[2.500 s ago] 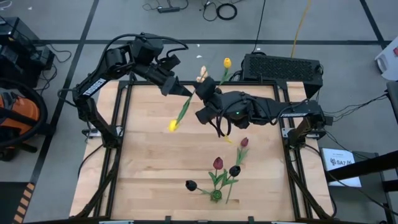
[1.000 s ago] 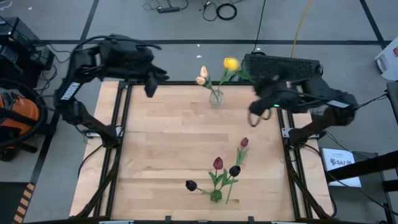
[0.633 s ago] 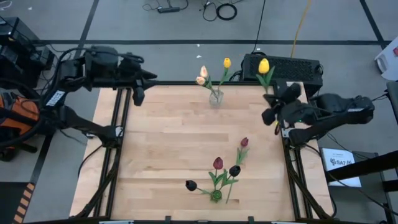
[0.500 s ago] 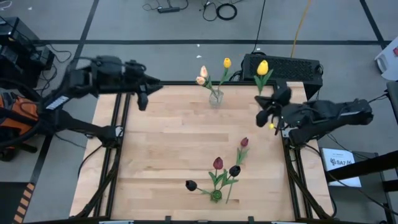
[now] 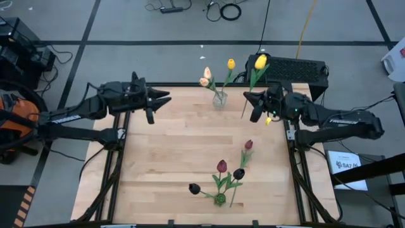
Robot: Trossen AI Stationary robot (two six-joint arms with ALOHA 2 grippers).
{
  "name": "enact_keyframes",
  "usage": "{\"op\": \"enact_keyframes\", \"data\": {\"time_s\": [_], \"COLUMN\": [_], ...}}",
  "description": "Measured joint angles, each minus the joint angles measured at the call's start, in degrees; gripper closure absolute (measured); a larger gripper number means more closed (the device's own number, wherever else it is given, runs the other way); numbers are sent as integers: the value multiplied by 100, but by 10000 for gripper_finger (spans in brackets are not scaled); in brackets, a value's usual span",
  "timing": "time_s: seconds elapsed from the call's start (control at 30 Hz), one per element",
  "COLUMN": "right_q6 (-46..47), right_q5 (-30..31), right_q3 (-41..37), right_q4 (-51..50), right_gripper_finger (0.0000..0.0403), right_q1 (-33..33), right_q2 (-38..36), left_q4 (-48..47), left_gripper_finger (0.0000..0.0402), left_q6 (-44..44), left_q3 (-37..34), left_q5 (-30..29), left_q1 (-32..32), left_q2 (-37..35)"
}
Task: Sort flowers into vase by color
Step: Put the yellow tulip into the transparent flower vase
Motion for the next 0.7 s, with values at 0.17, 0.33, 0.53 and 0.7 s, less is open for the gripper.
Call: {"op": "enact_keyframes", "data": {"time_s": [0.17, 0.33, 0.53, 0.7], "right_q6": [-364, -1010, -814, -818], "right_q5": [-920, -1178, -1189, -1189], "right_q3": [0, 4, 4, 4], "right_q4": [613, 809, 1160, 1602], "right_gripper_finger": [402, 402, 402, 402], "right_q1": [-619, -947, -1158, -1375], "right_q2": [148, 618, 1163, 1450], "left_q4": [50, 8, 31, 10], "left_gripper_finger": [278, 278, 278, 278], "left_q6": [-324, -435, -439, -409], "left_q3": [-241, -241, -241, -241], "left_q5": [-9, -26, -37, -50], "left_q1": [0, 0, 1, 2], "left_q2": [-197, -189, -187, -186]}}
